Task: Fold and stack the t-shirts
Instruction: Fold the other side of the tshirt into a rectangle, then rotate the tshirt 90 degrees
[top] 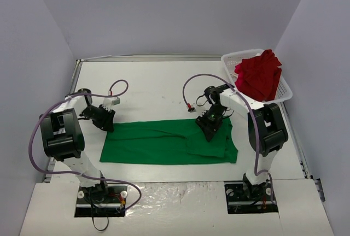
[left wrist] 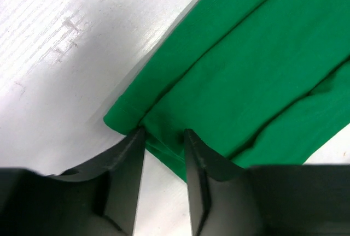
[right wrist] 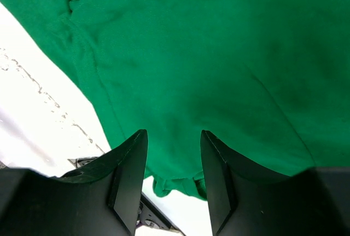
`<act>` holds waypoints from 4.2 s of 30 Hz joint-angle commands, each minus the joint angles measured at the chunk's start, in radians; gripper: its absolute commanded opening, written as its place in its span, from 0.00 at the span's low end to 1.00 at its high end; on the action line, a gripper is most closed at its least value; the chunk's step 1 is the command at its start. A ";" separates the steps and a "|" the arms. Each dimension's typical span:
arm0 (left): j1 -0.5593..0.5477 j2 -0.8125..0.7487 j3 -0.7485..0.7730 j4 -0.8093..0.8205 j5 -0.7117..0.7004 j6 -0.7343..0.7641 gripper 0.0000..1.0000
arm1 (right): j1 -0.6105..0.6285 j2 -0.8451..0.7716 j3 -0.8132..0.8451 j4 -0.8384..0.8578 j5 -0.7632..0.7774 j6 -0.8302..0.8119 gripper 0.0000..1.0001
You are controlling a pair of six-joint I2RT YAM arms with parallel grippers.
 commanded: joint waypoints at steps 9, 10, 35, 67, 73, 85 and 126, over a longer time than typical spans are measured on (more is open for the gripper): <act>0.011 -0.024 0.047 -0.084 0.096 0.056 0.02 | -0.001 0.038 -0.010 -0.027 0.021 0.012 0.38; 0.011 -0.025 0.047 -0.099 0.099 0.061 0.02 | -0.001 0.035 -0.010 -0.025 0.024 0.014 0.38; 0.022 -0.240 -0.065 -0.363 0.049 0.410 0.02 | 0.000 0.016 -0.029 -0.014 0.047 0.046 0.37; -0.042 -0.272 -0.218 -0.190 -0.116 0.518 0.06 | -0.001 0.136 -0.030 -0.004 0.096 0.069 0.36; -0.061 -0.275 -0.226 -0.181 -0.151 0.510 0.09 | -0.001 0.147 -0.032 -0.002 0.099 0.067 0.36; -0.030 -0.367 -0.011 -0.434 -0.058 0.469 0.09 | -0.001 0.145 -0.021 0.010 0.111 0.066 0.36; -0.125 -0.141 0.087 -0.139 -0.089 0.026 0.02 | -0.033 0.938 1.261 -0.022 0.295 0.161 0.00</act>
